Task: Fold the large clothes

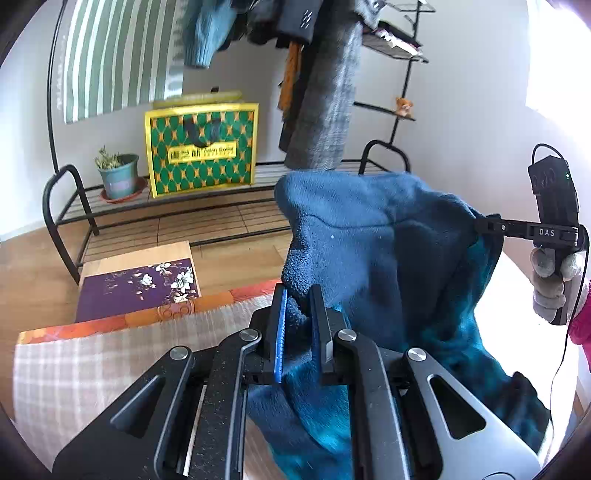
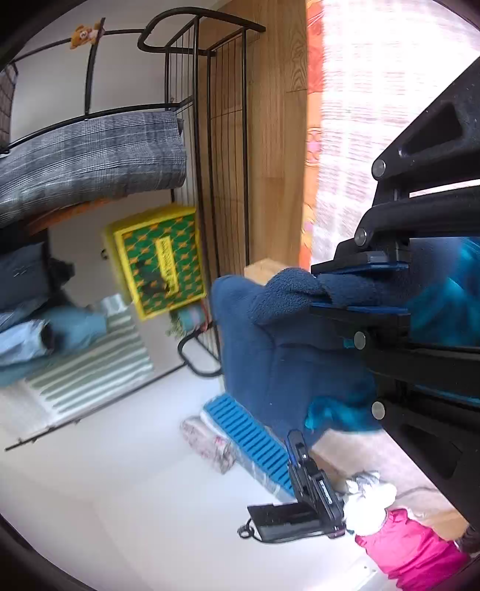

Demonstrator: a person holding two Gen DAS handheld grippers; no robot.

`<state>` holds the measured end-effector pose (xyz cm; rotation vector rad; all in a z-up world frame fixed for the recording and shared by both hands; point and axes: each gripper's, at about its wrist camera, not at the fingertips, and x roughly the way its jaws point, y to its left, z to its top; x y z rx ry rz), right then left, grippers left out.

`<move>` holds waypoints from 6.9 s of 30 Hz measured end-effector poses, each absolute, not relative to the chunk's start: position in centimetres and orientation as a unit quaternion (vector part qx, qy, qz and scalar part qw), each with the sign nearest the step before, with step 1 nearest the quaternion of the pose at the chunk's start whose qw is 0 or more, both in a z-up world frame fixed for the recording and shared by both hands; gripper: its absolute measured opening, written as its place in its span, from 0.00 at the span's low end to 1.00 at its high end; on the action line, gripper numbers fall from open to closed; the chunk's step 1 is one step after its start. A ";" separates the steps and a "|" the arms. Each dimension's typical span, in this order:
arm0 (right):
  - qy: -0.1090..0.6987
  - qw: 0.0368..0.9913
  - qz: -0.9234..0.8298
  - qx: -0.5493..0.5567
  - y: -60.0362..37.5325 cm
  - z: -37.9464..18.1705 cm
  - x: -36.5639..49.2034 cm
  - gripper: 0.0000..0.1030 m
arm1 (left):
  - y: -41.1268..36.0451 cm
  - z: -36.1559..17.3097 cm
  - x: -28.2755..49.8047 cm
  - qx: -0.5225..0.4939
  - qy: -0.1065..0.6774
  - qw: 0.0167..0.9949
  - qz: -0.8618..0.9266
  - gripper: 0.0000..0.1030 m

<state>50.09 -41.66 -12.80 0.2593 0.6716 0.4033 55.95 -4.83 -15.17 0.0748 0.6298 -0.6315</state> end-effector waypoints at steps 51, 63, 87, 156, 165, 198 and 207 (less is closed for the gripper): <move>0.436 0.823 0.178 0.318 -38.9 -22.3 21.9 0.02 | 3.2 -24.7 31.1 -0.263 0.478 0.786 -0.290 0.10; 0.489 0.807 0.156 0.293 -37.1 -26.3 19.3 0.01 | 4.2 -27.6 28.3 -0.220 0.504 0.788 -0.276 0.09; 0.370 0.906 0.184 0.096 -32.7 -13.7 30.8 0.31 | -3.1 -16.0 34.6 -0.094 0.386 0.886 -0.241 0.24; 0.463 0.796 0.210 0.329 -43.9 -28.4 28.6 0.84 | 5.8 -32.2 39.6 -0.397 0.529 0.680 -0.316 0.78; 0.471 0.780 0.247 0.329 -41.3 -29.2 29.8 0.67 | 4.7 -31.4 40.1 -0.352 0.531 0.711 -0.299 0.64; 0.441 0.872 0.164 0.133 -35.4 -19.0 25.4 0.27 | 0.0 -22.6 34.6 -0.153 0.439 0.846 -0.261 0.30; 0.394 0.903 0.159 0.063 -31.4 -13.6 22.8 0.26 | -0.1 -16.4 28.7 -0.067 0.349 0.898 -0.260 0.30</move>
